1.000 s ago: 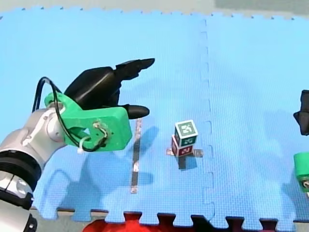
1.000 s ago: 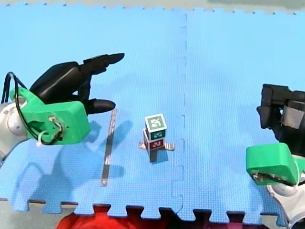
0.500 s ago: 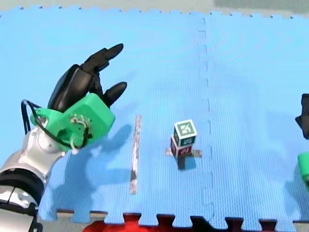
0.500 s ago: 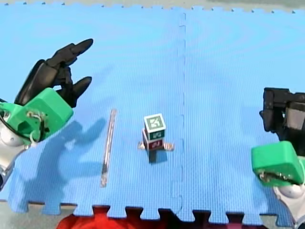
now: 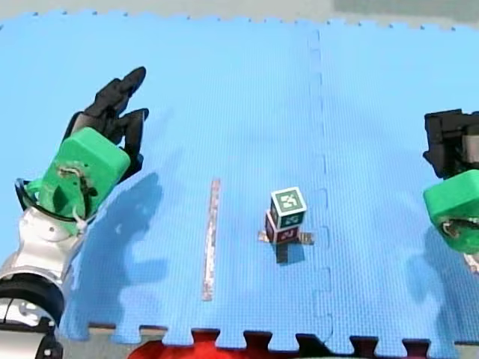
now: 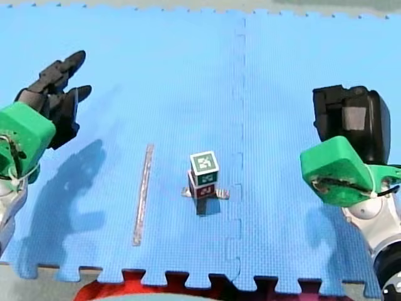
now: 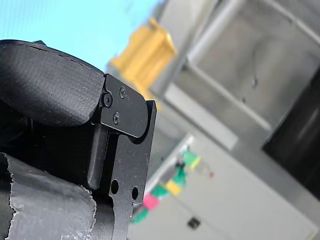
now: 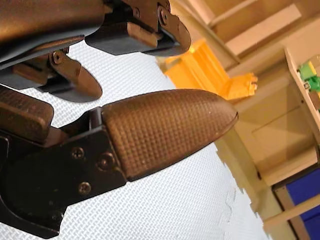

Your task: Stack cube left

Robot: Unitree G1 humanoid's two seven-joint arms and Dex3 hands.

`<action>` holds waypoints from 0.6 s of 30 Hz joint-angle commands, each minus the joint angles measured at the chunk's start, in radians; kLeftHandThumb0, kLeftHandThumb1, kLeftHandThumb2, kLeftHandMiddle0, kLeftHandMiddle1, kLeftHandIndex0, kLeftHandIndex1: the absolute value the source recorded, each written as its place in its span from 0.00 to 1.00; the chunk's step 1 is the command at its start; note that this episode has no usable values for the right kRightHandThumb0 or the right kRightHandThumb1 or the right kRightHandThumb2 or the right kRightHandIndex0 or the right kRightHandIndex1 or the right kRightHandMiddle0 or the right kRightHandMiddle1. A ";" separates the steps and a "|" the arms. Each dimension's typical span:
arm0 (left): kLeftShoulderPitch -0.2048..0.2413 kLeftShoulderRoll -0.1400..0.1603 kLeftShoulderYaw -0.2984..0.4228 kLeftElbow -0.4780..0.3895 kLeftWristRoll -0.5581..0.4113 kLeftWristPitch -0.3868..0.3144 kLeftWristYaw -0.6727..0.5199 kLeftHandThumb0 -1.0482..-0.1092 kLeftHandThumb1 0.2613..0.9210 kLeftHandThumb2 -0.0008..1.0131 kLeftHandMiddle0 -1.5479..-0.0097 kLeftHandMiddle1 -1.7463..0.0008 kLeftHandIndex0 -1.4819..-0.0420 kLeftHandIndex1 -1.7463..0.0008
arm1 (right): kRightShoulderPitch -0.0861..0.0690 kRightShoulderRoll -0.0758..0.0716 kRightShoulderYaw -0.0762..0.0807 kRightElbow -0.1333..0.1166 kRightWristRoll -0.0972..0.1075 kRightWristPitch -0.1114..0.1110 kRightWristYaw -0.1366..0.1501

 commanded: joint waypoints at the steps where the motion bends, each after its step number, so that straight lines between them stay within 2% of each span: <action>1: -0.004 0.005 0.014 0.005 -0.008 0.009 -0.014 0.00 1.00 0.82 0.76 0.99 0.87 1.00 | -0.024 0.009 0.004 0.020 0.013 0.022 0.025; 4: -0.004 0.008 0.027 0.010 -0.012 0.019 -0.028 0.00 1.00 0.83 0.76 0.99 0.88 1.00 | -0.046 0.026 0.008 0.033 0.016 0.047 0.034; 7: -0.006 0.010 0.037 0.015 -0.014 0.026 -0.033 0.00 1.00 0.83 0.77 0.99 0.89 1.00 | -0.056 0.031 0.011 0.042 0.020 0.054 0.040; 12: -0.010 0.013 0.052 0.020 -0.016 0.031 -0.044 0.00 1.00 0.83 0.78 1.00 0.89 1.00 | -0.063 0.029 0.011 0.050 0.032 0.055 0.055; 18: -0.007 0.011 0.067 0.018 -0.022 0.021 -0.068 0.00 1.00 0.84 0.77 1.00 0.90 1.00 | -0.060 0.029 0.012 0.056 0.041 0.052 0.061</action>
